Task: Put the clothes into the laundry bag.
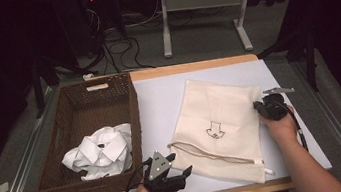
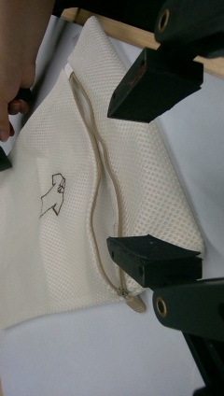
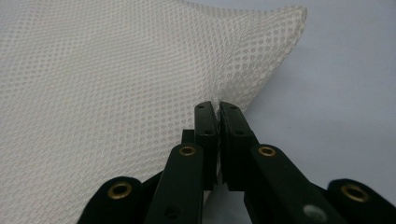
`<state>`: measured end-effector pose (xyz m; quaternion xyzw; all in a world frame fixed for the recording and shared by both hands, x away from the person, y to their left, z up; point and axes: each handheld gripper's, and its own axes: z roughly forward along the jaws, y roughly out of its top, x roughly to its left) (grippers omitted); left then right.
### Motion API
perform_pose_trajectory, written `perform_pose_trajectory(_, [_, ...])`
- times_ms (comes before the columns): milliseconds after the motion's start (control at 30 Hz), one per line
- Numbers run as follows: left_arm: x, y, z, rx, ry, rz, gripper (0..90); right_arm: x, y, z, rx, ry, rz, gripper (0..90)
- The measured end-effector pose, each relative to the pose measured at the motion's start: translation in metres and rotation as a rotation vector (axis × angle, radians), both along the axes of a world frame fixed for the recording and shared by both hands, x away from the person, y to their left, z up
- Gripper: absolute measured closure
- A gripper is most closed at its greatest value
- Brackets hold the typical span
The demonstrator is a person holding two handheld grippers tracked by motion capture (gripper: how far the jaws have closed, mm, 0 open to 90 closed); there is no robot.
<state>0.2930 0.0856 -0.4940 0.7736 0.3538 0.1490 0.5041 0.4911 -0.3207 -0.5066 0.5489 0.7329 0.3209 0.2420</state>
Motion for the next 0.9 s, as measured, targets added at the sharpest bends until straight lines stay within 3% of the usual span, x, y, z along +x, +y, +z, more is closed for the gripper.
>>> perform_pose_trajectory(33, [0.0, 0.001, 0.0, 0.003, 0.003, 0.015, 32.5, -0.001, -0.004, 0.002, -0.018, -0.013, -0.032, 88.8])
perform_pose_trajectory(133, [0.001, 0.002, 0.001, -0.006, 0.026, 0.028, 33.4, -0.006, -0.021, 0.007, 0.015, -0.054, -0.129, 88.7])
perform_pose_trajectory(167, [0.0, 0.002, 0.002, -0.004, 0.017, 0.029, 33.3, -0.007, -0.026, 0.008, 0.015, -0.06, -0.141, 88.5])
perform_pose_trajectory(367, [0.0, 0.001, 0.002, 0.006, -0.005, 0.03, 33.7, -0.017, -0.04, 0.005, -0.029, -0.031, -0.152, 87.7])
perform_pose_trajectory(500, [0.0, 0.001, 0.001, 0.0, -0.004, 0.032, 33.5, -0.028, -0.048, -0.001, -0.01, -0.028, -0.168, 86.1])
perform_pose_trajectory(700, [0.001, 0.002, 0.002, -0.013, -0.011, 0.033, 34.2, -0.042, -0.041, 0.013, -0.029, -0.08, -0.101, 59.4])
perform_pose_trajectory(900, [0.002, 0.001, 0.001, -0.006, -0.015, 0.036, 32.6, -0.076, -0.019, 0.035, 0.015, -0.177, 0.02, 25.7])
